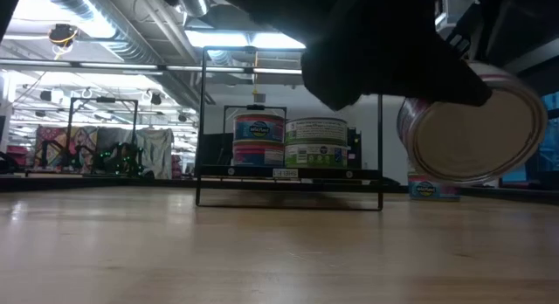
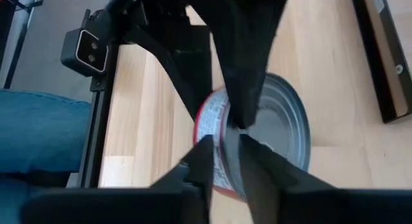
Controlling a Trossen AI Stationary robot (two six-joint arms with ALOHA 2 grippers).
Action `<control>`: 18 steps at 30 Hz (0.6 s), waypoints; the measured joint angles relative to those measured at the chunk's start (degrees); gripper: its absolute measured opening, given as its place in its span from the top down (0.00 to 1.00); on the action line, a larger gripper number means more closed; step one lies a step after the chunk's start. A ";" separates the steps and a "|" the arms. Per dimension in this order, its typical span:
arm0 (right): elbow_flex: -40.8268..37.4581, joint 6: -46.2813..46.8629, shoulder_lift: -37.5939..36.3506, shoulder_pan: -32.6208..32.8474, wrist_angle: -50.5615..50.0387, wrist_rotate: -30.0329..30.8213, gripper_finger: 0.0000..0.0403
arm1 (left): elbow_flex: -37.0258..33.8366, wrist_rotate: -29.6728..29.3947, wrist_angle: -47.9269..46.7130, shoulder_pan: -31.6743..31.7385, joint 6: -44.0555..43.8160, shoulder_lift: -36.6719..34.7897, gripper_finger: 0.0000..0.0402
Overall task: Stack canned seafood by type on shelf
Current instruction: Stack the red tuna can on top of the other red tuna can on the shelf
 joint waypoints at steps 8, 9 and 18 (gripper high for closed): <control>0.07 -0.45 -0.95 0.00 -2.29 -4.39 0.58 | -0.04 -0.06 -0.23 -1.98 -2.14 -2.13 0.64; 0.07 -0.46 -1.33 0.00 -3.07 -5.58 0.56 | -0.04 -0.09 -0.18 -2.37 -2.41 -2.70 0.64; 0.02 -0.62 -6.48 0.00 -11.45 -3.84 0.51 | -0.04 -2.06 -0.06 -5.91 -0.49 -11.23 0.64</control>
